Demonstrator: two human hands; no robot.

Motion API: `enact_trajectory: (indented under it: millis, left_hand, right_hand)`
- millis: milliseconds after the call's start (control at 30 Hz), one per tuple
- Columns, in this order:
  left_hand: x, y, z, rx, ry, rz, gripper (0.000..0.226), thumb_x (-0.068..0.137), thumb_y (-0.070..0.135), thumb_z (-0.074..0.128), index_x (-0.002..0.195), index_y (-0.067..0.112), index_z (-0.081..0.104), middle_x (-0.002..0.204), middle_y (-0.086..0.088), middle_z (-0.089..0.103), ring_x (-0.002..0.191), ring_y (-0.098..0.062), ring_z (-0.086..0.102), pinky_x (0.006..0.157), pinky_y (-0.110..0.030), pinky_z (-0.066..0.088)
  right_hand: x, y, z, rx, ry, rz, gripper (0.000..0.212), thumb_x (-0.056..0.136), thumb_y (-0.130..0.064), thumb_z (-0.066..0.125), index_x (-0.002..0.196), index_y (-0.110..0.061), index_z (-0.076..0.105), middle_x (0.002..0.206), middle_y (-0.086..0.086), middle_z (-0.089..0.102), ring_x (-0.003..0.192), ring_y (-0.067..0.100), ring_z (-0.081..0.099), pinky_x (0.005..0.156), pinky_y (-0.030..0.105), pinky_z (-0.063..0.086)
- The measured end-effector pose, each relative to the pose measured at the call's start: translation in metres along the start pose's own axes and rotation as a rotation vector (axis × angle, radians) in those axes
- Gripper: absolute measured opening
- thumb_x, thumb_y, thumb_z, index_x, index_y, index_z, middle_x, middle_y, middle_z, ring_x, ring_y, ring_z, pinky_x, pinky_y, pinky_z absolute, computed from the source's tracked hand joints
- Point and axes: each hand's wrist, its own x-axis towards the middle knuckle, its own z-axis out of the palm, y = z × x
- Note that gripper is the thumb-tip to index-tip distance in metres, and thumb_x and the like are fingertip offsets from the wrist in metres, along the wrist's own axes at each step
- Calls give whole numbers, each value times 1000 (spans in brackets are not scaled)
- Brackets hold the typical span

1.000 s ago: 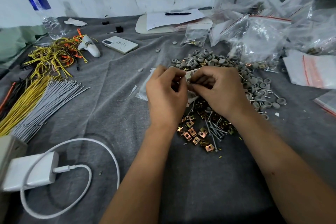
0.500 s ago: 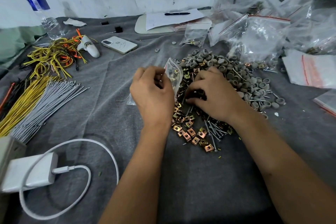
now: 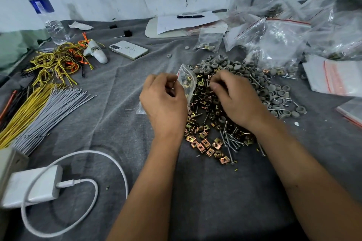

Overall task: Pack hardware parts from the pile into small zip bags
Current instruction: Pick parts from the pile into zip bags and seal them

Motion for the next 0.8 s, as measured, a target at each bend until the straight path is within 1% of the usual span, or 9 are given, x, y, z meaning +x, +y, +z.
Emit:
enact_trajectory:
  millis: [67,133,200,267,333,500,600,700,800]
  left_hand:
    - [0,0,0,0,-8,4,10,85,1,73,90,9,78,85,0,64,69,-2,56,67,-9,43]
    - [1,-1,0,-1,-18,10,10,85,1,73,90,8,78,86,0,64,69,-3,57,66,-9,43]
    - [1,-1,0,-2,-19,14,10,85,1,74,90,8,78,86,-1,65,69,-3,57,66,-8,43]
    - [0,0,0,1,-16,21,10,84,1,73,90,7,78,86,-2,65,69,-5,57,66,-7,42]
    - [0,0,0,9,-16,28,10,84,0,73,90,7,78,86,-3,66,70,-6,57,66,-8,42]
    - [0,0,0,22,-22,38,10,85,0,72,91,6,77,86,-4,65,71,-9,58,66,-12,43]
    - [0,0,0,22,-23,43,10,85,-1,72,91,6,77,86,-4,65,70,-10,58,67,-11,43]
    - [1,0,0,23,-26,36,11,85,0,72,91,6,77,87,-4,65,71,-9,57,67,-8,41]
    - [1,0,0,21,-29,34,11,85,-1,71,91,6,77,88,-5,66,72,-9,57,68,-7,41]
  right_hand:
    - [1,0,-3,223,59,43,6,105,-16,55,104,-16,61,91,-7,71,80,3,67,65,15,49]
    - [1,2,-6,363,106,76,8,103,-12,58,104,-18,63,90,-4,73,80,3,70,67,18,52]
    - [1,4,-8,374,120,81,13,101,-13,62,108,-23,67,92,-6,73,86,6,71,76,25,56]
    - [1,7,-9,327,91,61,18,98,-15,67,110,-28,73,94,-10,73,89,4,70,81,23,56]
    - [0,7,-9,283,38,50,20,96,-15,70,108,-30,76,92,-13,75,87,0,70,80,18,54]
    - [-1,5,-6,298,-109,19,16,96,-12,69,106,-24,72,79,-10,76,71,5,71,71,23,56]
    - [-2,3,-3,199,-241,-32,12,96,-16,71,98,-27,74,72,-13,73,67,0,69,67,15,51]
    - [-2,1,2,-14,-108,-77,9,92,-25,76,101,-24,78,87,-14,73,82,1,67,78,25,55]
    - [-1,-2,7,-359,-8,-72,24,91,-42,73,104,-22,77,95,-4,66,96,17,60,78,32,50]
